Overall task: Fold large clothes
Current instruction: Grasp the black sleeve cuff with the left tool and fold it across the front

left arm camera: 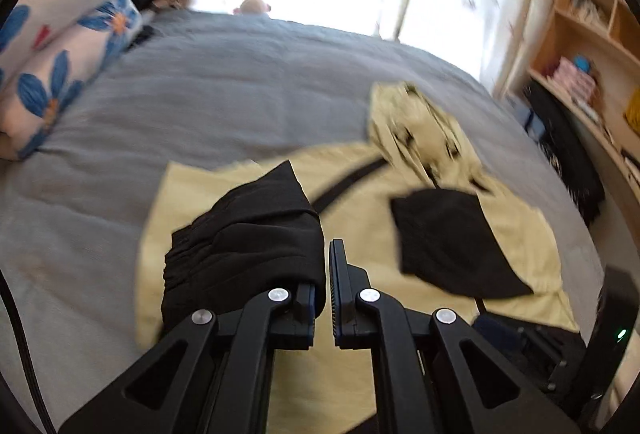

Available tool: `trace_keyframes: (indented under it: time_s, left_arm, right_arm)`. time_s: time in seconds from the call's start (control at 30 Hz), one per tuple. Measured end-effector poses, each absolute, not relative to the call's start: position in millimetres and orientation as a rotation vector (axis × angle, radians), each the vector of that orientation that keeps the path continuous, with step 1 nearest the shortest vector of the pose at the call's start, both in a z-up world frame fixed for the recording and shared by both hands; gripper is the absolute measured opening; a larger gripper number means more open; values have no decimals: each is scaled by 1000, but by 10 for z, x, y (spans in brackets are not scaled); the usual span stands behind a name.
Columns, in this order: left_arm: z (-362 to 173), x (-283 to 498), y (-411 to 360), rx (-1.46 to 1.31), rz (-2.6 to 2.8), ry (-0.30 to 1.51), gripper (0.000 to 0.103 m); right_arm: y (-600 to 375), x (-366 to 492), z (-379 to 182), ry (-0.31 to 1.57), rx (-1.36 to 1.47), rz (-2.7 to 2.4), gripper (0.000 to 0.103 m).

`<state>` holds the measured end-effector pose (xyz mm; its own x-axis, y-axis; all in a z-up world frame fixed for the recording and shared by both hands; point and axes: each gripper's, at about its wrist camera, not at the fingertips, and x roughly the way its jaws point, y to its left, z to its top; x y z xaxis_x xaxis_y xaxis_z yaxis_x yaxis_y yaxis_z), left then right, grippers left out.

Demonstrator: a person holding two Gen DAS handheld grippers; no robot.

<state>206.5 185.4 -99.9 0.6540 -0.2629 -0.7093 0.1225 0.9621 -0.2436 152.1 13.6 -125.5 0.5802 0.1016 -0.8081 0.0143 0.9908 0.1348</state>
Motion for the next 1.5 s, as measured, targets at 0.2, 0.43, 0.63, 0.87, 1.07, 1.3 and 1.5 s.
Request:
trace_keyframes:
  time_s: [0.2, 0.43, 0.63, 0.87, 1.07, 1.3, 1.5]
  left_arm:
    - [-1547, 2004, 1240, -118, -248, 955, 8]
    - [-1669, 1805, 1081, -66, -299, 980, 62]
    - [-1449, 1594, 1240, -44, -296, 968, 64]
    - [-1129, 1305, 1895, -126, -172, 916, 67]
    - [-1102, 1164, 2369, -226, -59, 914, 67]
    - [-1297, 1113, 2625, -288, 0, 956, 67]
    - [-1397, 1086, 2726, -341, 5, 976, 67]
  right_arm:
    - [-390, 1450, -1482, 1002, 217, -31, 50]
    - [-640, 1404, -1541, 1006, 262, -29, 50]
    - [-482, 1468, -1372, 968, 242, 77, 50]
    - [35, 1569, -1168, 914, 141, 256, 57]
    - [609, 1555, -1081, 859, -12, 414, 60]
    - [1160, 1627, -1308, 870, -247, 484, 61]
    - [1351, 1854, -1522, 923, -362, 436, 51]
